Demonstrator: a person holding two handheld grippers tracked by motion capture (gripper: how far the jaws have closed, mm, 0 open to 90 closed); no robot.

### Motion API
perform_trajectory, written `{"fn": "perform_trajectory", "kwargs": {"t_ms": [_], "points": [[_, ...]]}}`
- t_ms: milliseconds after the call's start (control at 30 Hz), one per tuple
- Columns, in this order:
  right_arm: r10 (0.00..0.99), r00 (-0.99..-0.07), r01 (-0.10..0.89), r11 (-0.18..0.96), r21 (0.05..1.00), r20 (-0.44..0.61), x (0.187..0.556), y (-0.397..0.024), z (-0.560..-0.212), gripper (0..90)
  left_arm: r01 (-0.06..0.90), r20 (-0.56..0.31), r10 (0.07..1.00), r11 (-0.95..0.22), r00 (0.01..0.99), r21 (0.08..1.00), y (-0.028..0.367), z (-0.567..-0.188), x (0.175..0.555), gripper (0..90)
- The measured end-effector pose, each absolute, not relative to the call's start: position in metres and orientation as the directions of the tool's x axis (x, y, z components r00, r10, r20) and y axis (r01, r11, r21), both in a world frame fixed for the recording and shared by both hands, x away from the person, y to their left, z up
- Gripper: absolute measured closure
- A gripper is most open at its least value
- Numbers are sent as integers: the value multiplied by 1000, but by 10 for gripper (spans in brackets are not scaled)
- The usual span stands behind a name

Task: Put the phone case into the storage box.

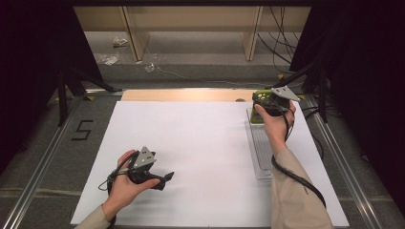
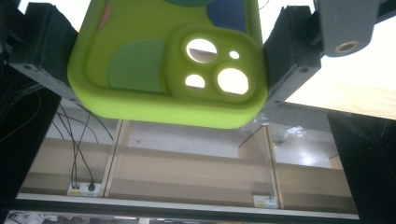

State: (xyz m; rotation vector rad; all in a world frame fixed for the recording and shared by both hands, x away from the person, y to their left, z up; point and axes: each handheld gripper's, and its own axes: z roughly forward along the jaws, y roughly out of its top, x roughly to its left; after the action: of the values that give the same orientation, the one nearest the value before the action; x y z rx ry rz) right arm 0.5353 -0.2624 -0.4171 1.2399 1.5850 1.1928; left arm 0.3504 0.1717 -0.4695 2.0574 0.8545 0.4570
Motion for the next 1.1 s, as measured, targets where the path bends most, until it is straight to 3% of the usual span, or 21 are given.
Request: {"fn": "perform_trajectory", "kwargs": {"t_ms": [1100], "points": [[975,-218,273,99,957,-39,545,-258,-425,169,406,11,711,-413,703,815,171,-470,350,9]]}}
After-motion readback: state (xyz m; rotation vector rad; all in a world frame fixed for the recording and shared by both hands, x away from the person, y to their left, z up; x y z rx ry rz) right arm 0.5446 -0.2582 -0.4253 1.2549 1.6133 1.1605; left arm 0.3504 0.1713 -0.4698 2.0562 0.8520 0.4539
